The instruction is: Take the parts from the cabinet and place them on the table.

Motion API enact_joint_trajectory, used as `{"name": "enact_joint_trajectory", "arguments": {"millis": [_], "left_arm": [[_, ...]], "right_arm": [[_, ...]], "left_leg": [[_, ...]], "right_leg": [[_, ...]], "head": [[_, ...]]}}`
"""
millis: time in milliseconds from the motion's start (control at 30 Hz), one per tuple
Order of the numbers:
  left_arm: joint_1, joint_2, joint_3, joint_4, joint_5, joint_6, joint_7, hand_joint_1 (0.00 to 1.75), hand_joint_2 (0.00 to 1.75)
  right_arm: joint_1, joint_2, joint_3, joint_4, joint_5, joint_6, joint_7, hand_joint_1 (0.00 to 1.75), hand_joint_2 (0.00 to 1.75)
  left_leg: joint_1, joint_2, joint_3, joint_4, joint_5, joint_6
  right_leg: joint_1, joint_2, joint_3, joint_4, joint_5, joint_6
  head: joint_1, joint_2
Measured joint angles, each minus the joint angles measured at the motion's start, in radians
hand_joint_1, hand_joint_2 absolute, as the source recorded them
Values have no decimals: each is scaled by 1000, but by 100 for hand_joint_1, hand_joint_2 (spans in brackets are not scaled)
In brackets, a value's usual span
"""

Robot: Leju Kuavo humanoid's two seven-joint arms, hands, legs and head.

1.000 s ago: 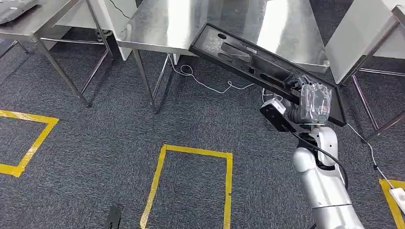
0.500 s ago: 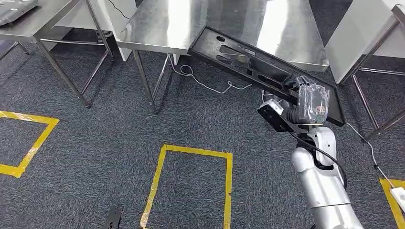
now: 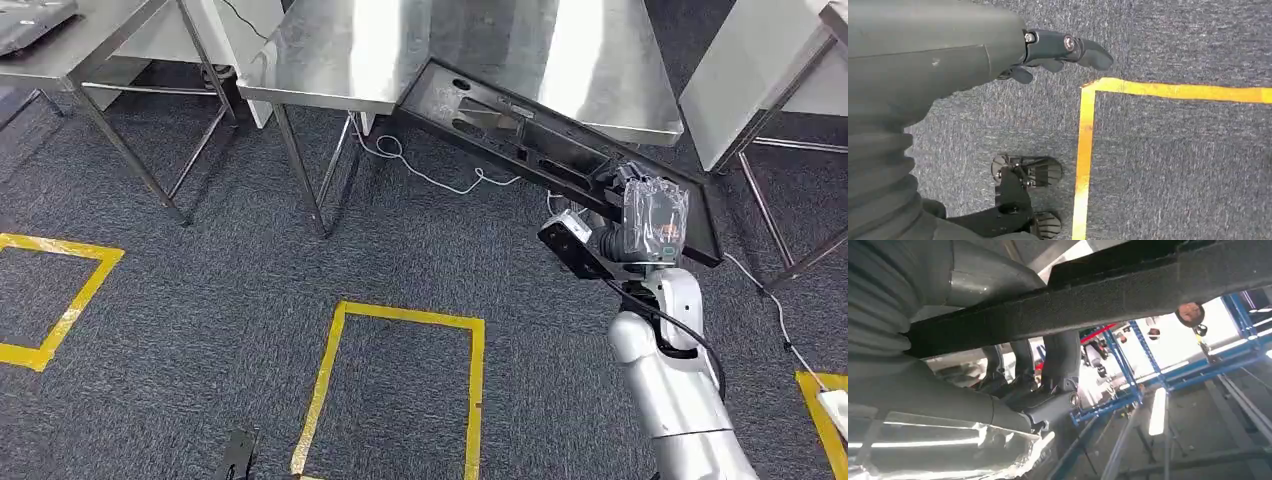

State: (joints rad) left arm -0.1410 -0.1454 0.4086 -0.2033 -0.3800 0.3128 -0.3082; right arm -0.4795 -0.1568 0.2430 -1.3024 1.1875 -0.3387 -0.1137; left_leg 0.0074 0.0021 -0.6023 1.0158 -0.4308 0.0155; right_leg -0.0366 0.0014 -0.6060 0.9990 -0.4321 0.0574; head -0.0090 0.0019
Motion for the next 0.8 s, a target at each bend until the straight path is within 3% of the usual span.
{"name": "enact_joint_trajectory", "arguments": {"millis": [100,167,433,467,500,533,567,600,633,667,700,733,767,800], "left_arm": [[1,0,2,0,2,-2,0,0,175],[1,2,3,0,2,0,-1,0,175],[0,2,4,0,1,1,-1,0,175],[0,2,5,0,1,1,-1,0,175],[2,2,8,0,2,3,-1,0,175],[4,2,10,0,1,5,-1,0,175],[4,2,14,0,2,9,-1,0,175],[3,8,18,0,2,11,-3,0,175],[2,7,18,0,2,11,-4,0,175],[0,4,19,0,3,12,-8,0,175],[0,4,21,0,3,12,-9,0,175],[1,2,22,0,3,11,-10,0,175],[4,1,24,0,3,11,-10,0,175],[6,-2,24,0,3,11,-9,0,175]], "right_arm": [[3,0,0,3,1,2,0,175,175],[0,3,0,2,2,3,0,175,175],[-1,3,0,3,3,3,0,175,175],[-2,4,0,3,3,3,0,175,175],[1,8,0,5,3,6,0,175,175],[3,8,0,8,3,8,0,175,175],[1,11,0,8,5,9,0,175,175],[-5,16,0,9,5,13,0,175,175],[-2,17,0,10,5,14,0,175,175],[-13,17,1,10,8,15,-1,175,175],[-14,16,1,10,8,15,-1,175,175],[-11,16,1,11,8,16,-1,175,175],[-8,16,1,13,9,16,0,175,175],[-6,16,1,14,9,16,0,175,175]], "left_leg": [[8,2,0,0,-6,-14],[15,3,-6,29,-28,-22],[15,4,-11,42,-33,-22],[15,4,-30,81,-52,-24],[14,3,-164,315,-127,-25],[11,3,-186,317,-95,-14],[-2,-2,-123,142,26,20],[-28,-3,-64,19,50,69],[-31,-5,-59,-1,47,80],[-13,-6,17,-58,48,81],[-9,-6,21,-58,41,75],[-5,-7,24,-57,34,67],[1,-8,30,-57,27,58],[5,-9,35,-56,21,50]], "right_leg": [[2,4,1,5,-6,-31],[2,8,12,3,-10,-46],[2,8,13,4,-11,-47],[4,9,16,4,-14,-51],[19,13,30,4,-26,-69],[28,16,40,4,-34,-75],[43,21,62,3,-48,-79],[41,26,74,-6,-63,-74],[43,24,86,0,-54,-64],[41,15,23,122,-89,-49],[36,15,-38,209,-118,-50],[30,14,-87,270,-141,-42],[22,13,-117,292,-145,-35],[15,12,-124,276,-133,-28]], "head": [[-4,0],[-5,0],[-6,0],[-6,0],[-5,0],[-5,0],[-5,0],[5,0],[0,0],[2,0],[1,0],[1,0],[1,0],[2,0]]}}
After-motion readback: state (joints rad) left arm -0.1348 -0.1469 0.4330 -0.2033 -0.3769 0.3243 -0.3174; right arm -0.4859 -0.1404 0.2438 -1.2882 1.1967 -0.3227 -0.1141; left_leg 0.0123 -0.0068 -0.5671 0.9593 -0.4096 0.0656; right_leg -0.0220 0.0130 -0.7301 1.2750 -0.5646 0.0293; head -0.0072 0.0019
